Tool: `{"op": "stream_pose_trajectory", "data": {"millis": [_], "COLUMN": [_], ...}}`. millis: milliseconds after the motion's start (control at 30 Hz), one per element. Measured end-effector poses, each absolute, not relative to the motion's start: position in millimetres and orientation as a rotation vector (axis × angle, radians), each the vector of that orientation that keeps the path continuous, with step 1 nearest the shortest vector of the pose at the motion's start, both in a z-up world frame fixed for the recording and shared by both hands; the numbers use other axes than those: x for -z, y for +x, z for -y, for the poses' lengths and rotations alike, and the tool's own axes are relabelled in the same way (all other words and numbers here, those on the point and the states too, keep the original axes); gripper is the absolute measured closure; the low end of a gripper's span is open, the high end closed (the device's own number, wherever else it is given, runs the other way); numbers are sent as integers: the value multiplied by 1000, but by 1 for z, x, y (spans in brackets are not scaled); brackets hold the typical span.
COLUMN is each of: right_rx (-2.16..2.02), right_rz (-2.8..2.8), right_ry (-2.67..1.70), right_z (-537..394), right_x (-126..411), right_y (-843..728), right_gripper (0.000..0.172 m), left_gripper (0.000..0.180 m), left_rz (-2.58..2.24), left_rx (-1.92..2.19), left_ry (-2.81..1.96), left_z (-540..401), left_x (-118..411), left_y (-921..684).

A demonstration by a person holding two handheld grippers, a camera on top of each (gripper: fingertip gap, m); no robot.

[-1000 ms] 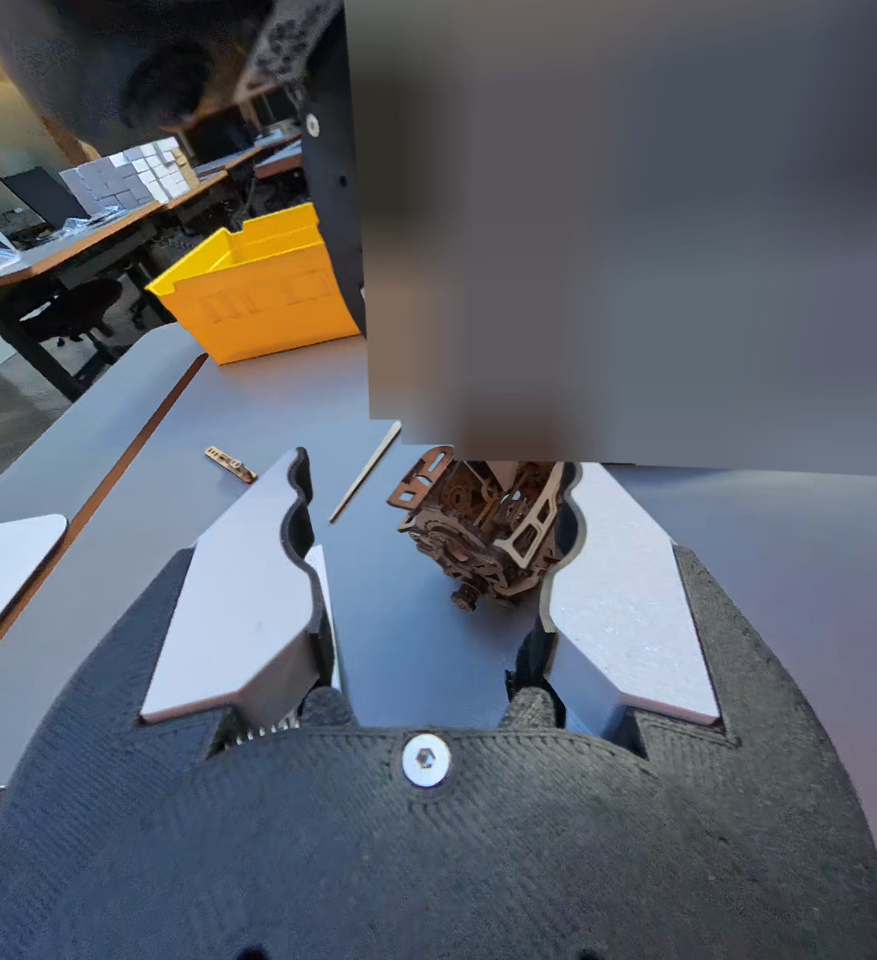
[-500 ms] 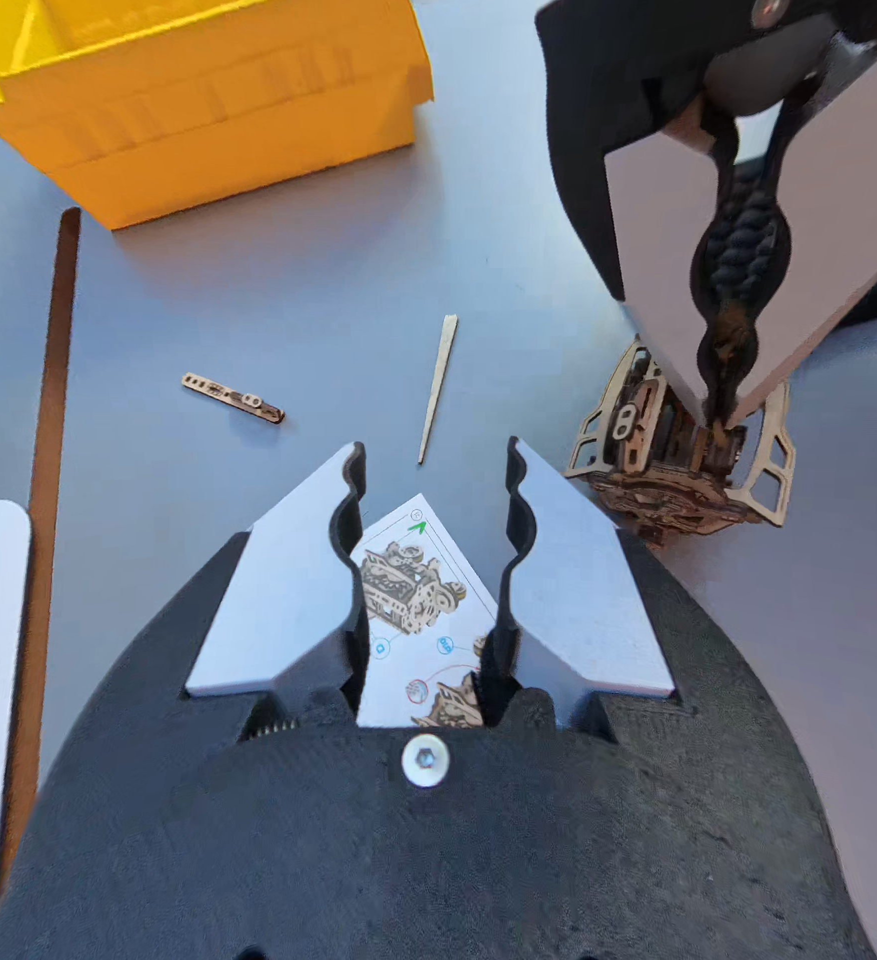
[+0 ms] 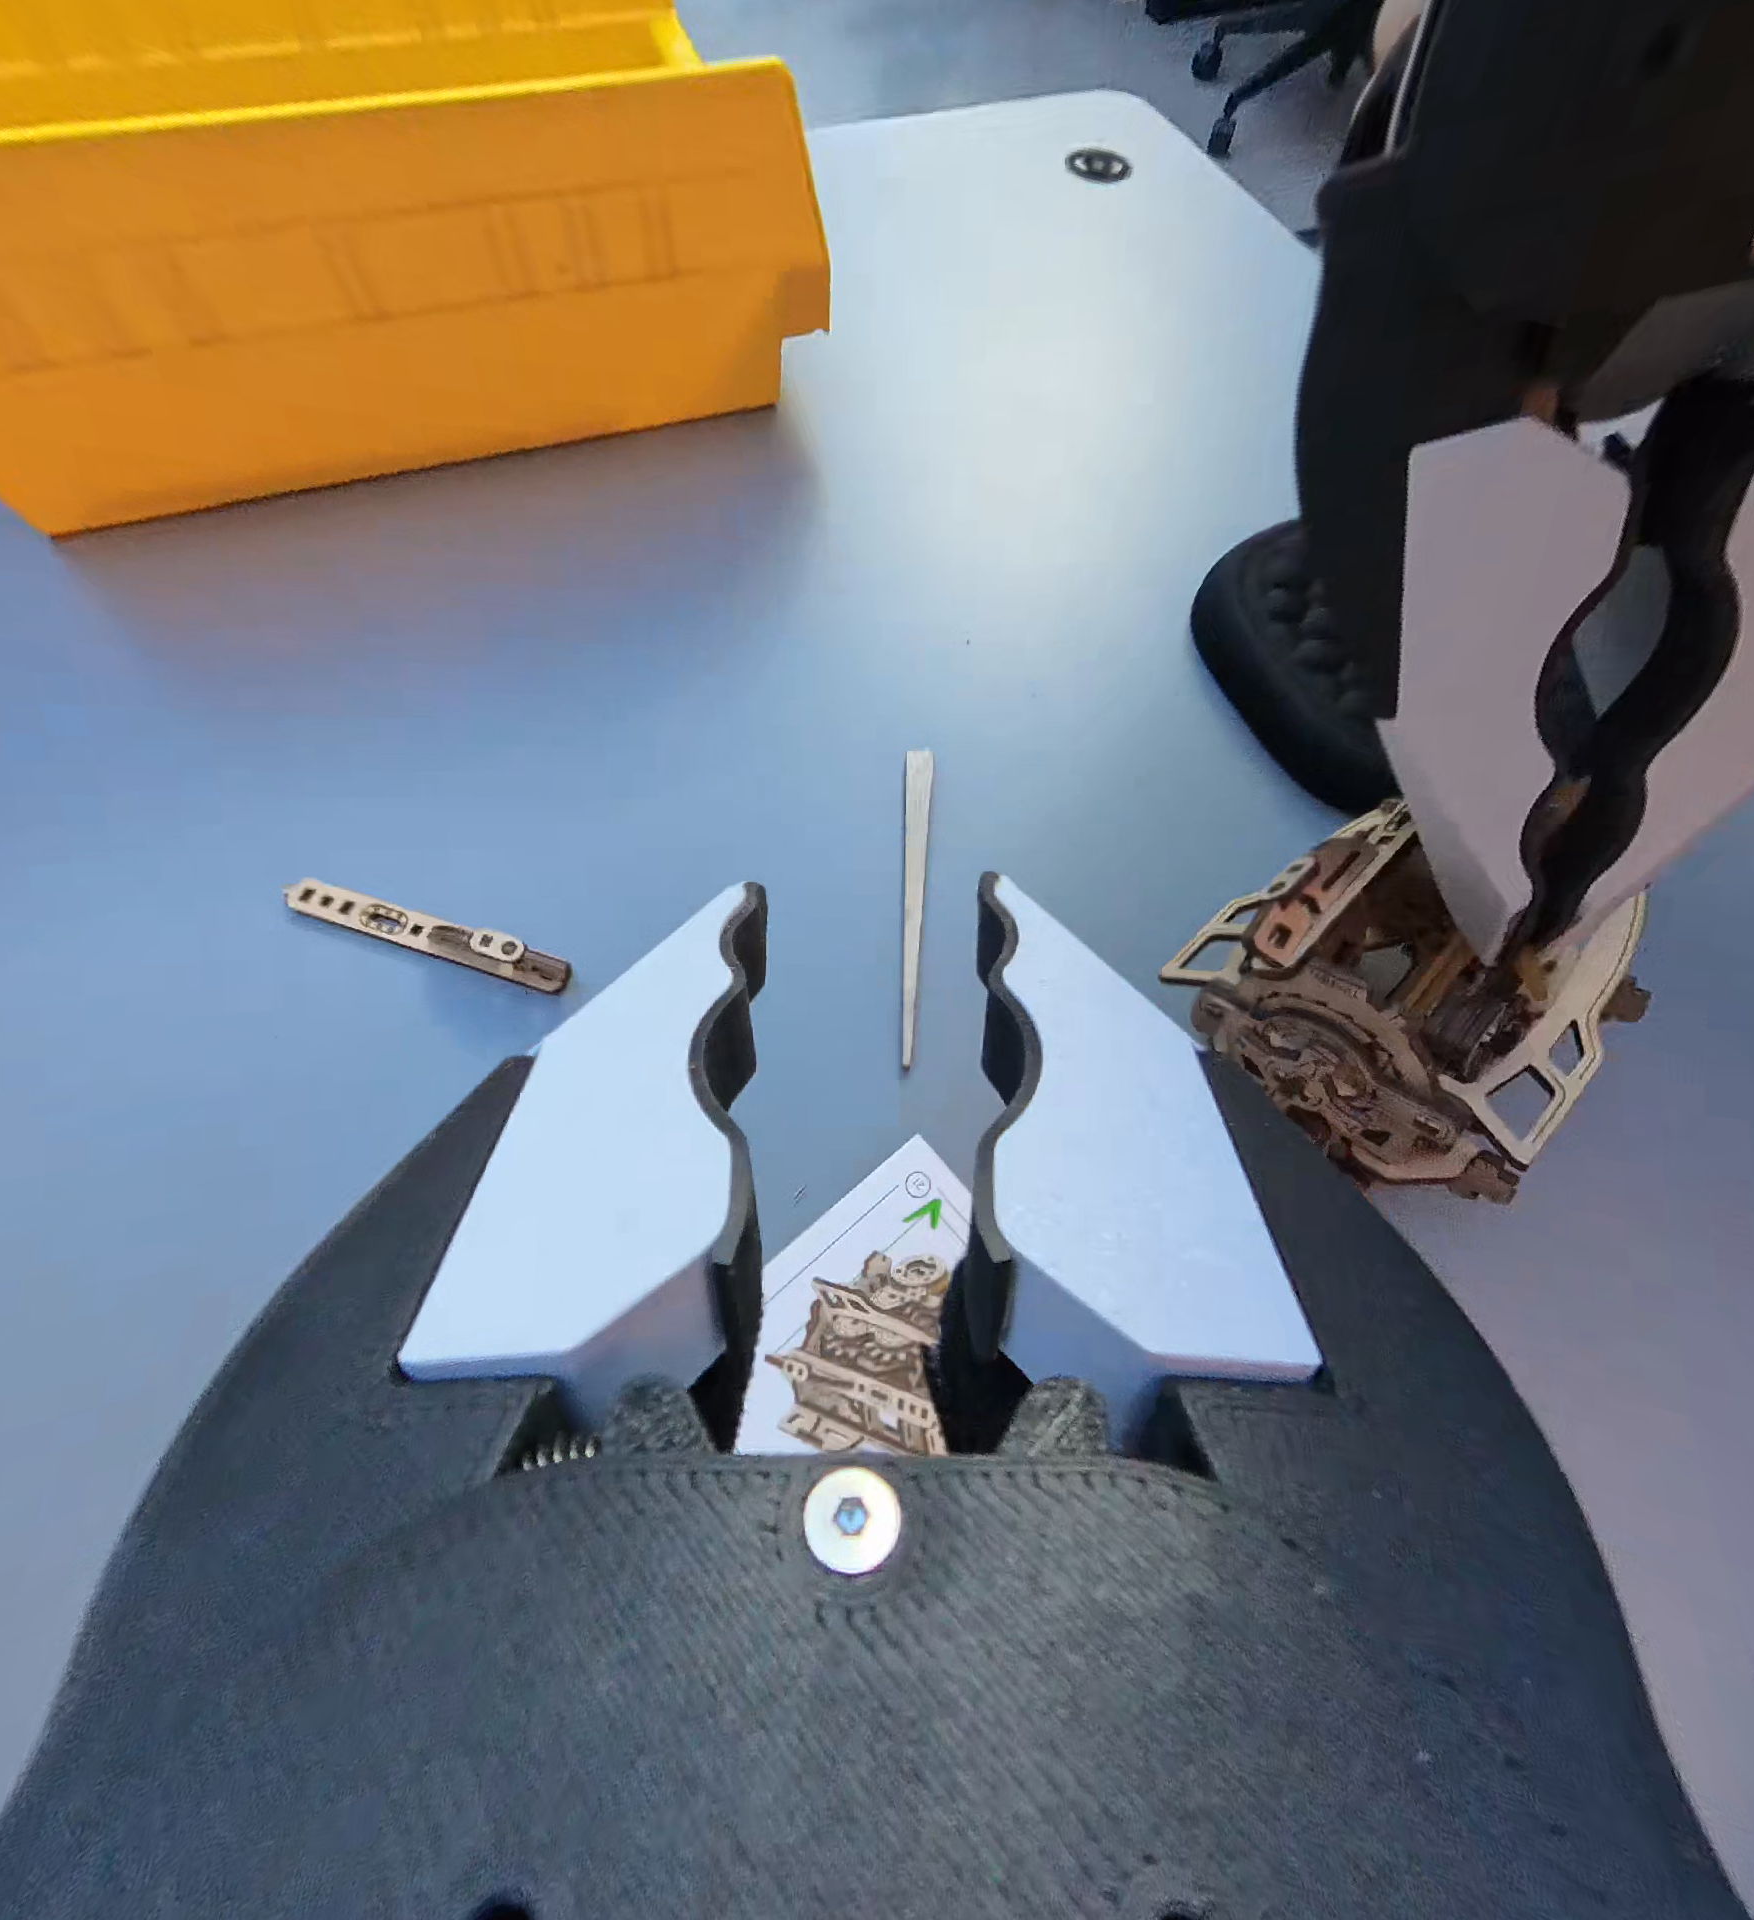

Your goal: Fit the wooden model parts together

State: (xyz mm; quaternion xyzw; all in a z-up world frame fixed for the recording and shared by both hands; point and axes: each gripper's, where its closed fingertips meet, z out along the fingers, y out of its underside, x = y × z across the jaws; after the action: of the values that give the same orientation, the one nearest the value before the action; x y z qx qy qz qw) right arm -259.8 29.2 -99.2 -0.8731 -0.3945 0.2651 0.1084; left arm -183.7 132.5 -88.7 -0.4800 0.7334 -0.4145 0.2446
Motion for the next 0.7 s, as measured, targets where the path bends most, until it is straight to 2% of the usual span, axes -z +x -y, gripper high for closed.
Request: {"op": "stream_pose_trajectory", "data": {"millis": [167, 400, 533, 700], "right_rx": [-781, -778, -773, -775], "right_rz": [1155, 1157, 1163, 1169], "right_ry": [-2566, -2557, -2549, -2546], "right_z": [-31, -30, -31, -30], "right_x": [98, 99, 98, 99], "right_y": [-260, -260, -259, -257], "right_gripper": [172, 172, 172, 172], "left_gripper": [140, 141, 137, 136], "left_rz": [-2075, -1999, -1899, -1938], "left_rx": [1135, 1457, 1775, 1793], "left_ry": [-1365, -1501, -1503, -1480], "left_z": [-123, -101, -82, -60], "left_x": [105, 103, 78, 83], "left_y": [-178, -198, -218, -231]}}
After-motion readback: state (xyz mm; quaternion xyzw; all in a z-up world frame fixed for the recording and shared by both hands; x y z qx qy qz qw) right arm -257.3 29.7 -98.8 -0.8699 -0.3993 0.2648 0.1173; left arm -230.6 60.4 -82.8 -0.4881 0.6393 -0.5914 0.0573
